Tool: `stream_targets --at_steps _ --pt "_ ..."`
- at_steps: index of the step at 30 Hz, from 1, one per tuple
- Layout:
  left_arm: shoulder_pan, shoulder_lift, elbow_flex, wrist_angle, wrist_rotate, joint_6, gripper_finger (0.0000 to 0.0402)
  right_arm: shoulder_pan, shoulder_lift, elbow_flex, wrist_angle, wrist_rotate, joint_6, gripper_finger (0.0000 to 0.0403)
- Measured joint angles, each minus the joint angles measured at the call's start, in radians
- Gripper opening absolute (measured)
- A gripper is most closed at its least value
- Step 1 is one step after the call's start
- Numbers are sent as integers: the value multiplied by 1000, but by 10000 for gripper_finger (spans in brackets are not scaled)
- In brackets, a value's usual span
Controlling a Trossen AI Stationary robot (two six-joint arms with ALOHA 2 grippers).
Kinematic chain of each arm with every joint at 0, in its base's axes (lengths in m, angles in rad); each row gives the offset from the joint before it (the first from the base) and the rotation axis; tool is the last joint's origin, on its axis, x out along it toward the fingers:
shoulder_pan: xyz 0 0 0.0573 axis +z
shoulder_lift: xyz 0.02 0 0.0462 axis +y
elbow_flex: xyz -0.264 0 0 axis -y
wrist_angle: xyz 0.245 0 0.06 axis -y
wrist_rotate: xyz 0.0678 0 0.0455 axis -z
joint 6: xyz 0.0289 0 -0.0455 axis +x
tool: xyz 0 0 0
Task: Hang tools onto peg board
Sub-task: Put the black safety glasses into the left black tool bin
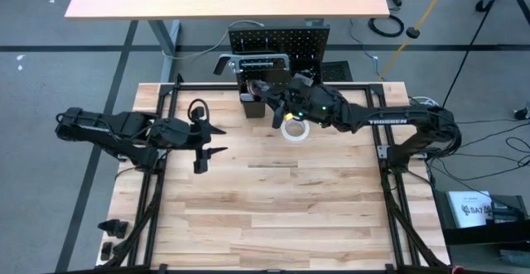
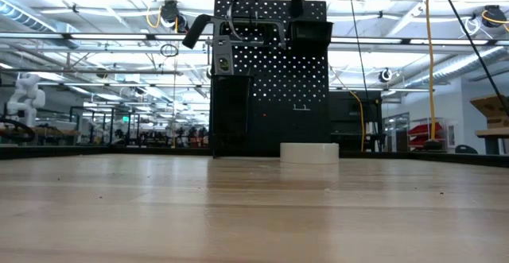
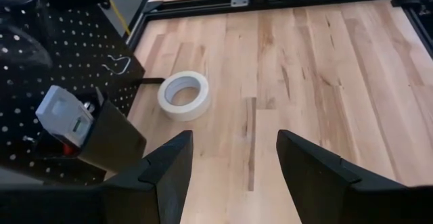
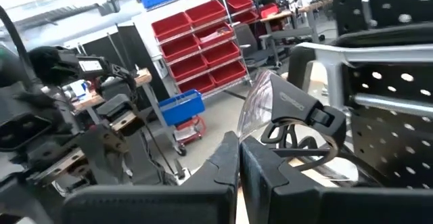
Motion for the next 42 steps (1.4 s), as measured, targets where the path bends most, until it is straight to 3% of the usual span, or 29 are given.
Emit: stream_targets --at_steps 13,22,32,42 --pt "-7 0 0 -29 0 -29 219 -1 176 269 -180 28 -53 0" --pt "-35 0 0 -42 0 -24 219 -19 191 273 -191 100 15 0" --pt "-69 0 0 -42 0 -24 219 -43 191 273 -272 97 142 0" --pt "-77 0 0 -42 0 -24 219 -43 191 273 -281 97 162 0"
